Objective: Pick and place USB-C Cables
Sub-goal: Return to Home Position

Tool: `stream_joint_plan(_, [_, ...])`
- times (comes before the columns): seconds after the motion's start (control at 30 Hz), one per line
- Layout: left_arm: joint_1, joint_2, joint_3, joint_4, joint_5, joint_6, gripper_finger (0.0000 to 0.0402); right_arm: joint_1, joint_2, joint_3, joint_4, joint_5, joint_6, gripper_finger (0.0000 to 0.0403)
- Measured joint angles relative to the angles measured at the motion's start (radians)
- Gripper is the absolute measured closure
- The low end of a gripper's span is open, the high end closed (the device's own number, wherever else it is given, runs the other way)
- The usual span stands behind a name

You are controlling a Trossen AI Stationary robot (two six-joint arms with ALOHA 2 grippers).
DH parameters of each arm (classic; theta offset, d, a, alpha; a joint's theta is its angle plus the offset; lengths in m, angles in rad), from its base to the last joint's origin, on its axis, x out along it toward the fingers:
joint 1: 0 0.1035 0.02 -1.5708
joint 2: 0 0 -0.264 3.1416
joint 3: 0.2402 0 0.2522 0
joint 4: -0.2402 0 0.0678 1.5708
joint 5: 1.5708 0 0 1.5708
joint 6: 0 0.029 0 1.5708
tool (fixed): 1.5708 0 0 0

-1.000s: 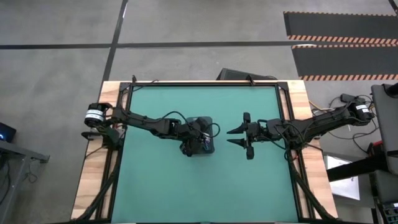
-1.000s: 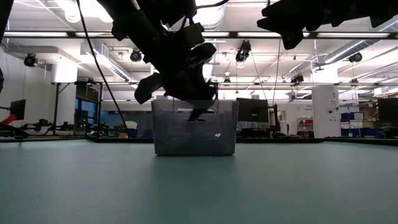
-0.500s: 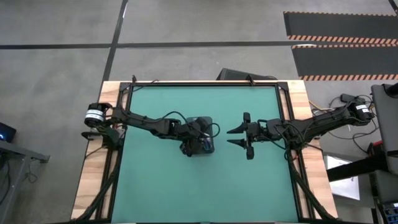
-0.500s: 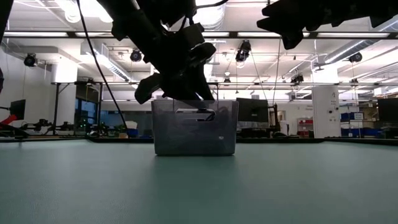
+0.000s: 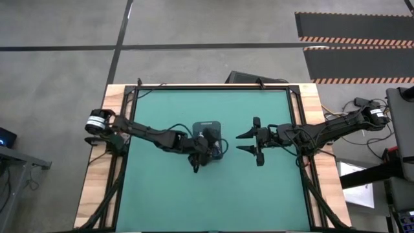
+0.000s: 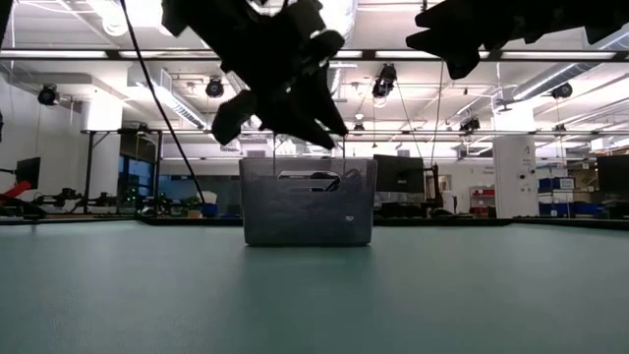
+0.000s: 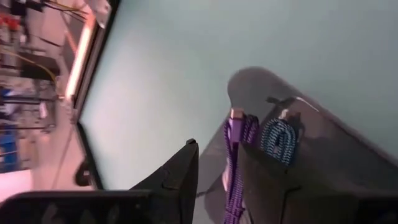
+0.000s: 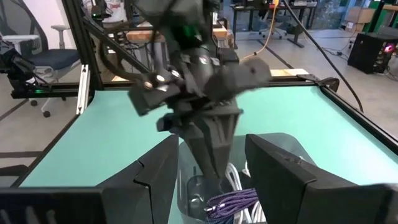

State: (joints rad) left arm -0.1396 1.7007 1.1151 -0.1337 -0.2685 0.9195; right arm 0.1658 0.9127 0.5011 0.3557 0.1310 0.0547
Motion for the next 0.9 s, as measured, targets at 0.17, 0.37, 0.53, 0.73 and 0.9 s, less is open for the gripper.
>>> stream_joint_plan(0.17, [-0.06, -0.024, 0.01, 0.006, -0.08, -0.003, 0.0304, 0.0, 0.0, 0.0, 0.0, 0.0, -0.024, 0.0224])
stream_joint_plan(0.37, [-0.12, -0.07, 0.005, 0.053, -0.116, -0.12, 0.0304, 0.0, 0.004, -0.012, 0.026, 0.0, -0.071, 0.0223])
stream_joint_plan(0.53, [-0.165, -0.104, 0.003, 0.054, -0.139, -0.222, 0.0304, 0.0, 0.004, -0.035, 0.073, 0.0, -0.106, 0.0223])
stream_joint_plan(0.73, [-0.211, -0.14, -0.027, 0.086, -0.161, -0.314, 0.0304, 0.0, 0.004, -0.064, 0.103, 0.0, -0.155, 0.0223])
stream_joint_plan(0.9, [-0.236, -0.148, -0.045, 0.107, -0.17, -0.362, 0.0304, 0.0, 0.004, -0.099, 0.163, 0.0, -0.187, 0.0223])
